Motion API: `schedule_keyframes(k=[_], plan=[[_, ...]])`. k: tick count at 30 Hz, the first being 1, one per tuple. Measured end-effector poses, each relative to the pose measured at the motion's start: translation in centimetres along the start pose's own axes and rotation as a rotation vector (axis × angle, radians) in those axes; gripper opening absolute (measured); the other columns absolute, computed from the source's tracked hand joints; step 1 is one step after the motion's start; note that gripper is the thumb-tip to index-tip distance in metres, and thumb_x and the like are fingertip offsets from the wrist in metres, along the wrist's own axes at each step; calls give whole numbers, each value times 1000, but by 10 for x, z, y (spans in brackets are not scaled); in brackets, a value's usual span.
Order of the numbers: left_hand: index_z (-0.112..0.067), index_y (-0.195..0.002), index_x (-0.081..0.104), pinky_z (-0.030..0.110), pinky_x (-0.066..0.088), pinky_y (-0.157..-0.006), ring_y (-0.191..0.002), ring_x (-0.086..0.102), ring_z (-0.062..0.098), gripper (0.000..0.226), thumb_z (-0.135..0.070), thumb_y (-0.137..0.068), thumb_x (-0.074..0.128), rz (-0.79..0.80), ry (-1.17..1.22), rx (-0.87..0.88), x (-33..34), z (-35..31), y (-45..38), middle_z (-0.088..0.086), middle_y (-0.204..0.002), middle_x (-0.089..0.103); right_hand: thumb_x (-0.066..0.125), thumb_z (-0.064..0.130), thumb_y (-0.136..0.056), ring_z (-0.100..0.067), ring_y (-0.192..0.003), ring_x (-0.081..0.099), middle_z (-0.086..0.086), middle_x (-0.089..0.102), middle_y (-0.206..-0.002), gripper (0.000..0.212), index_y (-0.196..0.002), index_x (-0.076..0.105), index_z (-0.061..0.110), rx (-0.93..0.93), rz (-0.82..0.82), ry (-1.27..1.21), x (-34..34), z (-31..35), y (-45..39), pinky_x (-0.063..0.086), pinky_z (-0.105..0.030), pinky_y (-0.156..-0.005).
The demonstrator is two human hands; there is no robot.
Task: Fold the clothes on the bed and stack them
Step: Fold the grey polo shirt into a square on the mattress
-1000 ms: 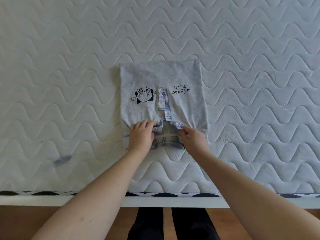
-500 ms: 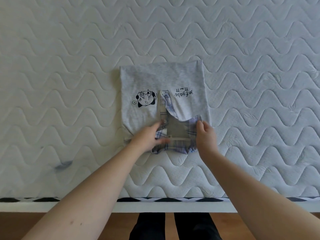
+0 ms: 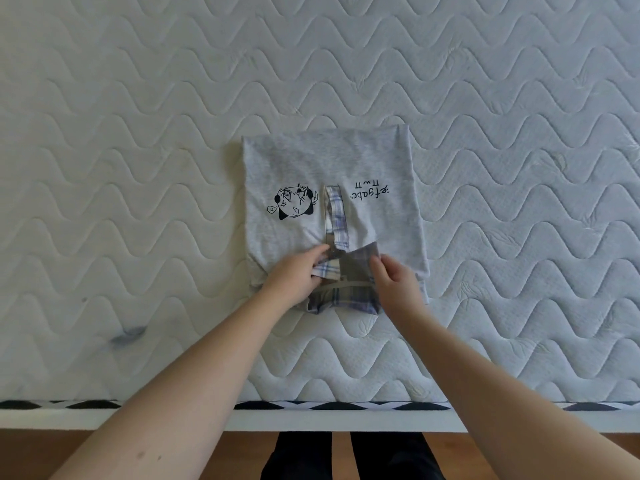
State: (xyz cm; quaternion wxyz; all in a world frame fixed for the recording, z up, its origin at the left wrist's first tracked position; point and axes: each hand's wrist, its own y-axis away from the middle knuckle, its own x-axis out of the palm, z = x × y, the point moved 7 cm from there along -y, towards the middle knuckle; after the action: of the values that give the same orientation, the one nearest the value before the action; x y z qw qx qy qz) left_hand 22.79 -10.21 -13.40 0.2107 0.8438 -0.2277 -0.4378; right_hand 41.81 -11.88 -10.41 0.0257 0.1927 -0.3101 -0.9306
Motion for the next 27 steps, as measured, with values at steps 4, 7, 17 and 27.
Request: schedule_keyframes(k=[4, 7, 17, 27], plan=[[-23, -101, 62, 28, 47, -72, -82, 63, 18, 14, -14, -91, 65, -129, 320, -89, -10, 22, 10, -4, -90, 69, 47, 36, -101, -7, -59, 45, 9, 50, -62, 32, -81, 62, 15, -129, 122, 262, 13, 0, -2, 36, -28, -58], [-22, -97, 69, 26, 42, -68, -76, 57, 17, 13, -30, -96, 60, -159, 443, -159, -13, 34, 12, 2, -83, 67, 49, 38, -101, -9, -78, 59, 8, 67, -83, 23, -105, 69, 26, -137, 147, 302, 17, 0, -8, 46, -25, -69], [-19, -87, 57, 26, 32, -51, -61, 50, 13, 17, -34, -94, 62, -288, 309, -335, -14, 23, -9, -9, -63, 52, 68, 35, -89, -9, -81, 59, 10, 65, -92, 18, -103, 64, 24, -97, 19, 447, 10, 10, -54, 46, -25, -66], [-9, -110, 65, 44, 49, -83, -99, 57, 31, 27, -17, -85, 71, -523, -131, 238, -22, -51, 28, 11, -109, 59, 67, 28, -90, -15, -77, 59, 6, 65, -94, 19, -107, 65, 19, -273, -121, 506, -31, -2, -15, 41, -23, -62]])
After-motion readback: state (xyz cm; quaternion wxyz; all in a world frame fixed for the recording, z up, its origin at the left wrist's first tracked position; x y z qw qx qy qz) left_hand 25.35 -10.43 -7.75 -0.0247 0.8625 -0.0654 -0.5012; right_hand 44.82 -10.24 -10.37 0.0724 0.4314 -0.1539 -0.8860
